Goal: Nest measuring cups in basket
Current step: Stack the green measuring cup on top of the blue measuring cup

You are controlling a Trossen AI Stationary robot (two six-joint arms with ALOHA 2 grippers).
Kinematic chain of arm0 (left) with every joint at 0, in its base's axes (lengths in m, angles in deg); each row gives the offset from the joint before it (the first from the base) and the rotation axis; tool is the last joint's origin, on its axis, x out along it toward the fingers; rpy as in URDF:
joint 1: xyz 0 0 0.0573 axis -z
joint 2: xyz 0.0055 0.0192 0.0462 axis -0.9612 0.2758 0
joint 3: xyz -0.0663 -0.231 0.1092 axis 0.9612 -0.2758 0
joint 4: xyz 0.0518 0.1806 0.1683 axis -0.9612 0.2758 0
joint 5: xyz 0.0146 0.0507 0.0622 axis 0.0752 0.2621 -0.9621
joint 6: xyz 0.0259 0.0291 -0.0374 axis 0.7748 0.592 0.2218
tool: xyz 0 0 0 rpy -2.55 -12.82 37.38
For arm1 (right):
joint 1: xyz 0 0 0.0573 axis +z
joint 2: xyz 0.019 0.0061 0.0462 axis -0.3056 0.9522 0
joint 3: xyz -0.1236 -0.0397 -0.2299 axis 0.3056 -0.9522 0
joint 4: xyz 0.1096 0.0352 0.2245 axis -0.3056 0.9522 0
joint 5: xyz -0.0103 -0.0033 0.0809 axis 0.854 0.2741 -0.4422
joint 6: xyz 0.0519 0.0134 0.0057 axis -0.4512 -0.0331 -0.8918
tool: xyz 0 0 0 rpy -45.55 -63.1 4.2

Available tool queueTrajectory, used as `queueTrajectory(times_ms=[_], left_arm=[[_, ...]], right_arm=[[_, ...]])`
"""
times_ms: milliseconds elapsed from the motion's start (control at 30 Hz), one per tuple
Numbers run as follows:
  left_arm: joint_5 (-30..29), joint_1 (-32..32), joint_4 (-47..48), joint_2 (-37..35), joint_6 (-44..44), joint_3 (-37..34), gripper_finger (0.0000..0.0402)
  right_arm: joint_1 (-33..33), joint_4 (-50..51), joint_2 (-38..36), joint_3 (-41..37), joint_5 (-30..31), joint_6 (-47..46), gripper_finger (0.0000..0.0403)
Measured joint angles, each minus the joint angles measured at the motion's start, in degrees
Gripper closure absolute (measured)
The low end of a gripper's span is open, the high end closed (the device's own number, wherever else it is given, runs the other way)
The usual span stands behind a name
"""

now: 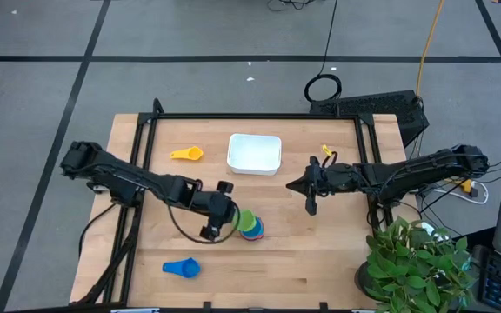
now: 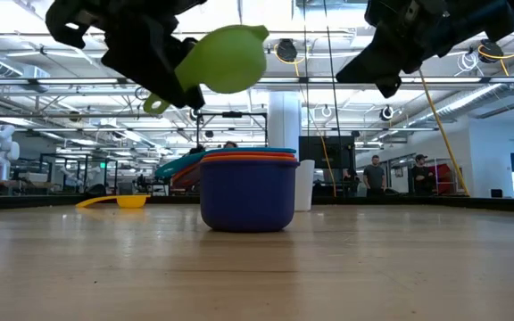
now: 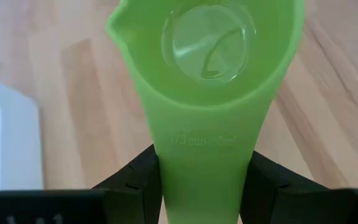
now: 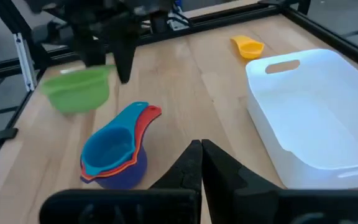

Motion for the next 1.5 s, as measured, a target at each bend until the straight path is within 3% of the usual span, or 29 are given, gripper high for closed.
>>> queueTrajectory(times_ms=[300, 500, 767, 1067, 1500], left_arm=[[-2.4, 0.9, 9.5, 8.1, 4.7, 9.2, 0.0239], [-2.0, 0.5, 12.1, 12.9, 6.3, 13.3, 0.0254], [-2.0, -0.1, 14.2, 13.5, 6.2, 13.8, 0.0228], [-2.0, -0.7, 13.9, 13.5, 5.3, 13.8, 0.0255], [-3.5, -0.7, 13.8, 13.5, 6.2, 14.0, 0.0254]], right_arm=[[-0.3, -0.2, 0.0, 0.0, 1.5, 1.1, 0.0403], [-0.4, -0.1, 0.0, 0.0, 1.5, 1.0, 0.0403], [-0.4, -0.1, 0.0, 0.0, 1.4, 1.0, 0.0403], [-0.4, -0.1, 0.0, 0.0, 1.4, 1.0, 0.0403], [-0.4, -0.1, 0.0, 0.0, 1.4, 1.0, 0.0403]])
